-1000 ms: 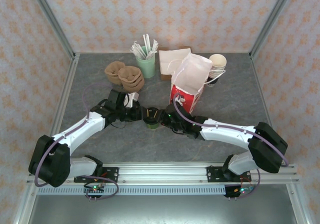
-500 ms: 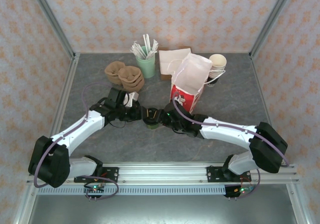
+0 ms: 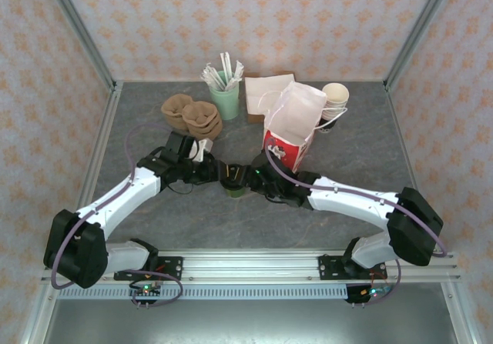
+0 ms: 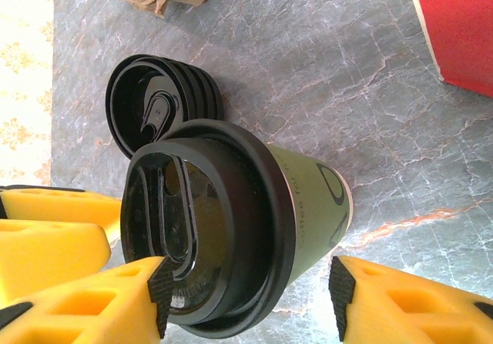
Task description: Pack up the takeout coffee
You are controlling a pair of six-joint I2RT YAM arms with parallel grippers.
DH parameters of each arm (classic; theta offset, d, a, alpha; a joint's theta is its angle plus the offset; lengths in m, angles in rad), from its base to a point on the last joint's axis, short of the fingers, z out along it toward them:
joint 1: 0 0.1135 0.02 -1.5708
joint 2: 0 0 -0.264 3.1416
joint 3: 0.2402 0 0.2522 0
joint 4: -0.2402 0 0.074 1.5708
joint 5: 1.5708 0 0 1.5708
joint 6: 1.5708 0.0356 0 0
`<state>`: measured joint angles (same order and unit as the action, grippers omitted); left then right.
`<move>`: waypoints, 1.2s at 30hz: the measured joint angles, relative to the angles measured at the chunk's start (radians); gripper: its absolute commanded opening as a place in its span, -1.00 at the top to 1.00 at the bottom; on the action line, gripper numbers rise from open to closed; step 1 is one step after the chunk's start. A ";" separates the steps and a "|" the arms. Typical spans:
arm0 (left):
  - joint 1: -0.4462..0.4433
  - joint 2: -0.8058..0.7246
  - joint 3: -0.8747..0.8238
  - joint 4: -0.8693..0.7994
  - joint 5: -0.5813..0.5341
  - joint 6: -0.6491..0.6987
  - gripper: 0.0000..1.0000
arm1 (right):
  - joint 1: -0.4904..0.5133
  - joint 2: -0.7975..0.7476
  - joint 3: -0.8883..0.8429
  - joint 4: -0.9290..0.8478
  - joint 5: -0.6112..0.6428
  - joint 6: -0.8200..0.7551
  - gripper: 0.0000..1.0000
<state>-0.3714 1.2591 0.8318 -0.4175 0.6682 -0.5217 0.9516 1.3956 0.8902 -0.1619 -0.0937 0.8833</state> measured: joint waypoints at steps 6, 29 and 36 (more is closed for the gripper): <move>0.000 -0.023 0.065 -0.070 -0.035 0.020 -0.15 | 0.000 -0.002 0.050 -0.053 -0.001 -0.013 -0.17; 0.000 -0.160 0.279 -0.232 -0.296 0.038 -0.31 | -0.005 -0.224 0.281 -0.269 -0.035 -0.192 -0.16; 0.070 -0.214 0.273 -0.214 -0.407 -0.040 -0.41 | -0.087 -0.180 0.415 -0.310 -0.043 -0.255 -0.15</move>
<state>-0.3016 1.0447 1.1049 -0.6319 0.2615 -0.5621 0.8642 1.2160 1.3048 -0.4717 -0.1368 0.6281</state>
